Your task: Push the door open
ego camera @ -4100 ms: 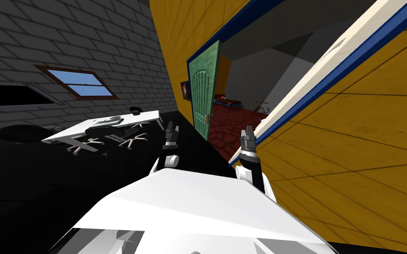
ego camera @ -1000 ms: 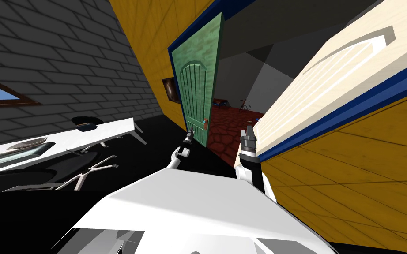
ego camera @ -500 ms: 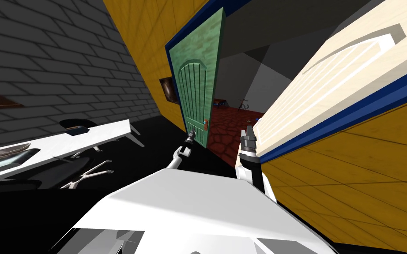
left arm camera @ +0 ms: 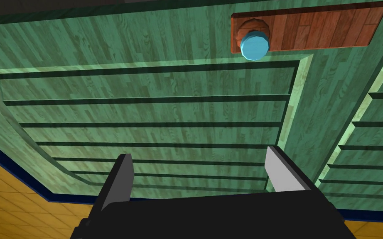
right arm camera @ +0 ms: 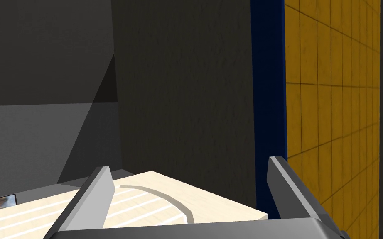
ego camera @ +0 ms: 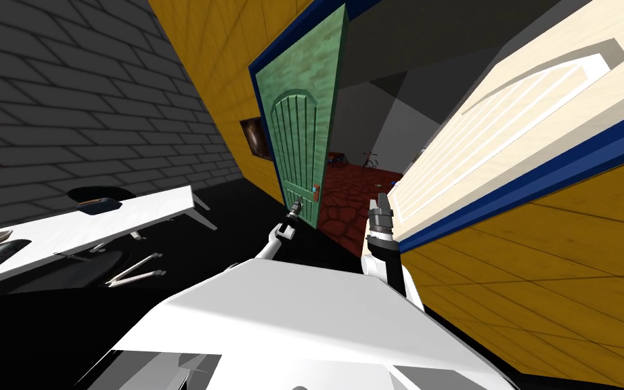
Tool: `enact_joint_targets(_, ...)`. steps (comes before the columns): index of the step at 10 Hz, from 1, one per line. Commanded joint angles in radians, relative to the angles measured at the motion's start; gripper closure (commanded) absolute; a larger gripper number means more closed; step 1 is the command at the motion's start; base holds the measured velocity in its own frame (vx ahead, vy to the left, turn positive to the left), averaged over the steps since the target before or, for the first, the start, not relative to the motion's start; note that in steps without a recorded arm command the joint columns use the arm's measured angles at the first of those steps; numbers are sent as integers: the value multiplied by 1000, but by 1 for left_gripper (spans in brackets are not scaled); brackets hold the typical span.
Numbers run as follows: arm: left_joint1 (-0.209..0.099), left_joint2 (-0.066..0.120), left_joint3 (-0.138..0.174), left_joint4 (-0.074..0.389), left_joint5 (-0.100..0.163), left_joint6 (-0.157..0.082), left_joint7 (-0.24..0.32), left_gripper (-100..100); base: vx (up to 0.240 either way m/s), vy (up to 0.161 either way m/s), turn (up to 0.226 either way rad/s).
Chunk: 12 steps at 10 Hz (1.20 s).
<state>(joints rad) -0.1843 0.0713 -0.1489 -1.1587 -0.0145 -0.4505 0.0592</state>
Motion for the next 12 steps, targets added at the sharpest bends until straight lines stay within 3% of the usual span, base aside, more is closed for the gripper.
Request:
enact_joint_targets(1, -23, -7, -5, 41, -4, -3, 5, -100, 71, 93, -84)
enact_joint_targets(9, -129, -36, -28, 215, -18, -3, 31, -100, 68, 85, -67)
enact_joint_targets(12, -184, -59, -40, 307, -25, -3, 45, -100, 78, 115, -86)
